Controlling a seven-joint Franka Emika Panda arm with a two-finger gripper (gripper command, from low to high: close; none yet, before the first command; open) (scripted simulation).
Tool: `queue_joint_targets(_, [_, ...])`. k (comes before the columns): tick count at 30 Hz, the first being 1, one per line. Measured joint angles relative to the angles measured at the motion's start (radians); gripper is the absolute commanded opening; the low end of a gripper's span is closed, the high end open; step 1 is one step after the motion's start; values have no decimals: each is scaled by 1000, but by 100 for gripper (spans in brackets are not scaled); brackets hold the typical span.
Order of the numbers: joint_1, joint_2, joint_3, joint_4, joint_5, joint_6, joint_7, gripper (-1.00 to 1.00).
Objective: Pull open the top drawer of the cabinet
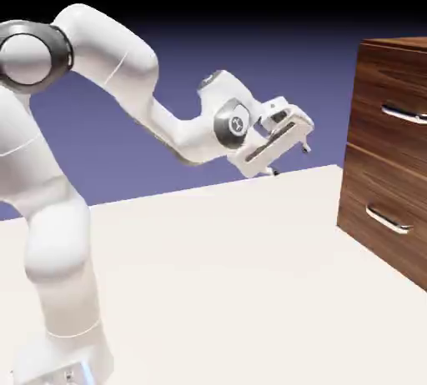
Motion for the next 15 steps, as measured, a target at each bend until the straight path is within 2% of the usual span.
queue_joint_targets(15, [-182, 303, 254, 314, -652, -79, -589, 0])
